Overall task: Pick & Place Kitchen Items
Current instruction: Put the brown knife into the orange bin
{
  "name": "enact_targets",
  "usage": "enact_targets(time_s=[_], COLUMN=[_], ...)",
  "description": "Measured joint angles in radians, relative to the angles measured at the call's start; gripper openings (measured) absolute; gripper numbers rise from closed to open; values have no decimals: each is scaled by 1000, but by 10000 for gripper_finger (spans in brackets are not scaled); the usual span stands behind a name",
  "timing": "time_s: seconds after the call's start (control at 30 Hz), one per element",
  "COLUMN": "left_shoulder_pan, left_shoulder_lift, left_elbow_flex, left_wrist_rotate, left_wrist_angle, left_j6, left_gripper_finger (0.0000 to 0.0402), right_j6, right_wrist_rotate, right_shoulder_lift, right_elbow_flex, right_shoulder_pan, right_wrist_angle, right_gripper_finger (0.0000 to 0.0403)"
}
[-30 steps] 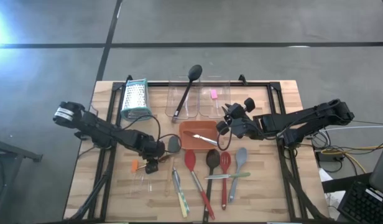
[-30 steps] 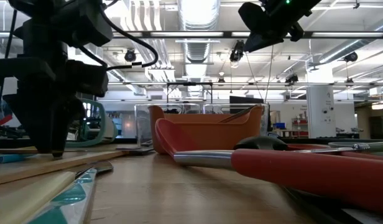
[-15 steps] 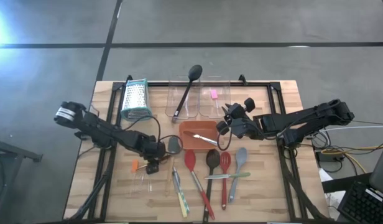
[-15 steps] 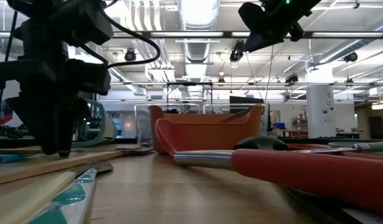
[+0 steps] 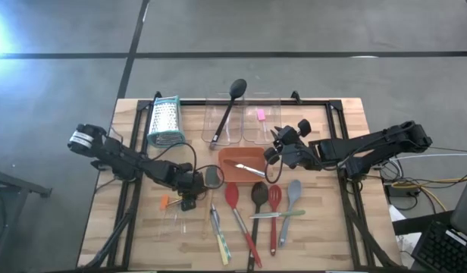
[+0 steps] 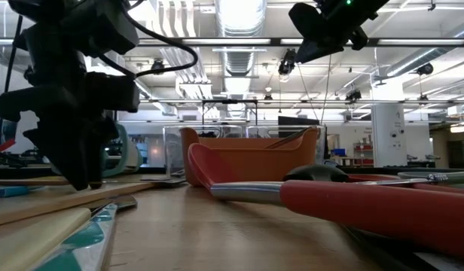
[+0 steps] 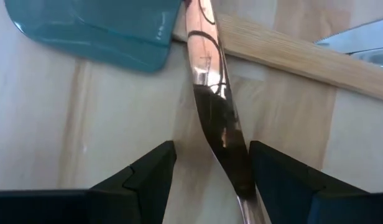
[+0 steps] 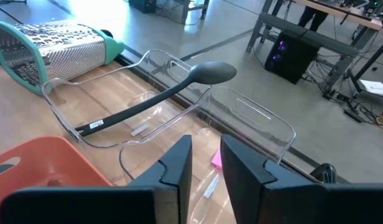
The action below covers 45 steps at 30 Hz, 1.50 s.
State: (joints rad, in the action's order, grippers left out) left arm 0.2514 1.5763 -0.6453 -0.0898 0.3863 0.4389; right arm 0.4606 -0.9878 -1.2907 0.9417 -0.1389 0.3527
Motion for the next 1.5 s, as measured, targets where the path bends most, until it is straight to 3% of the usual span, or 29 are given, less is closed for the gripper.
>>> enact_targets(time_s=[0.23,0.57,0.73,0.93,1.13,1.33,1.5], left_shoulder_pan=[0,-1,-2,0,-1,-1,-4], left_shoulder_lift=[1,12,-21,-152,-337,-470,-499], left_elbow_flex=[12,10,-18,-87,-146,-129,-65], left_wrist_rotate=[-36,-25,4,8,-148,-351,-416], left_wrist_angle=[-39,-60,-28,178,185,-50,-491], left_j6=[-38,-43,-60,-127,-218,-393,-590], left_gripper_finger=[176,17,9,6,5,5,5], right_j6=[0,0,0,0,0,8,8], right_wrist_rotate=[0,0,0,0,0,0,0], right_shoulder_lift=[0,0,0,0,0,0,0], right_elbow_flex=[0,0,0,0,0,0,0], right_shoulder_pan=[0,0,0,0,0,0,0], right_wrist_angle=[0,0,0,1,2,1,-1], right_gripper_finger=[86,67,66,77,84,81,70])
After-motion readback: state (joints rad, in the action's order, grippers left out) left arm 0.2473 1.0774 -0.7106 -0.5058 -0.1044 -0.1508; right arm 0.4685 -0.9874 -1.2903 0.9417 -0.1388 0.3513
